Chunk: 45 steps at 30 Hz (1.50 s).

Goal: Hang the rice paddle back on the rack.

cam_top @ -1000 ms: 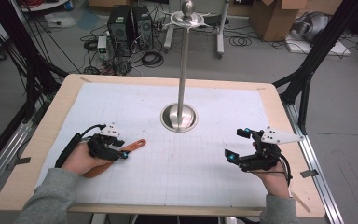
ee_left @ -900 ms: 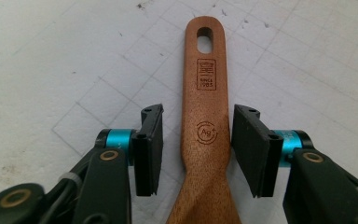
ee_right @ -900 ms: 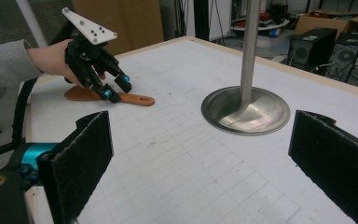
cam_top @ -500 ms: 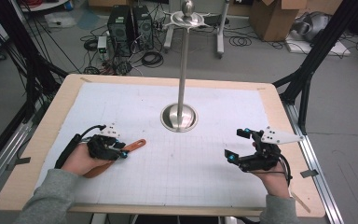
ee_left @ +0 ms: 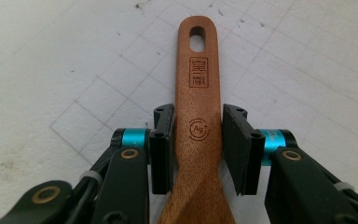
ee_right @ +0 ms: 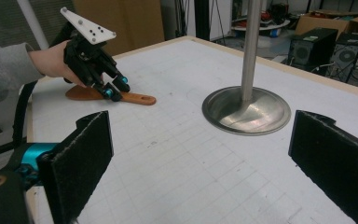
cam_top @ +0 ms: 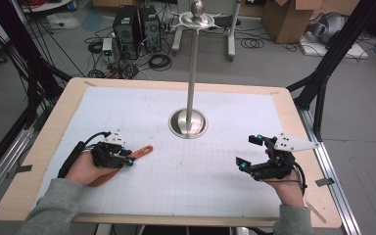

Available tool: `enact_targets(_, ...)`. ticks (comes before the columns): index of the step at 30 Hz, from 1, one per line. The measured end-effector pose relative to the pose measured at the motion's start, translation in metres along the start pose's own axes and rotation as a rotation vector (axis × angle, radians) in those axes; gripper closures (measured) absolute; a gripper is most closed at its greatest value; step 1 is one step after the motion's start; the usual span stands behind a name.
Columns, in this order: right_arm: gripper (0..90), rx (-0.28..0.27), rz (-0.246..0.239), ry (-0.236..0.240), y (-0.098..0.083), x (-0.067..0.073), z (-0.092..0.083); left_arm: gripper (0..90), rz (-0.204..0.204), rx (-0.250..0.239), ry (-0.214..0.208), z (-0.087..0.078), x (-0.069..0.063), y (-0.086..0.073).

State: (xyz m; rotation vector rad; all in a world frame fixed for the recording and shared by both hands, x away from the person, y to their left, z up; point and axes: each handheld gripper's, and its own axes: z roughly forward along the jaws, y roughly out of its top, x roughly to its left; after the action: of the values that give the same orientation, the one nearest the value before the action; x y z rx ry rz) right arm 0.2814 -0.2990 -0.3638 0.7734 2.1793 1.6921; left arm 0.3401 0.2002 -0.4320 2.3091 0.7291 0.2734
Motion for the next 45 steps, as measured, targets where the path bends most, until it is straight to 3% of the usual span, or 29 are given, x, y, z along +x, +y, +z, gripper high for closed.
enact_targets(11, 5.1, 0.001, 0.001, -0.002, 0.000, 0.000, 0.000, 65.1, -0.001, -0.014, 0.014, -0.003, -0.002, -0.002)
enact_targets(19, 5.0, -0.002, 0.000, 0.000, 0.000, 0.000, 0.000, 65.1, -0.013, -0.070, 0.033, -0.019, -0.002, 0.002)
enact_targets(22, 5.0, -0.003, -0.001, 0.001, 0.000, 0.000, 0.000, 65.1, -0.010, -0.100, 0.070, -0.028, -0.004, 0.004)
enact_targets(34, 5.0, -0.016, 0.011, -0.010, 0.000, -0.002, -0.004, 65.1, 0.015, -0.160, 0.076, -0.046, -0.016, 0.020)
enact_targets(45, 5.0, -0.010, 0.010, -0.005, 0.001, -0.001, -0.003, 65.2, 0.010, -0.229, 0.096, -0.064, -0.020, 0.027)
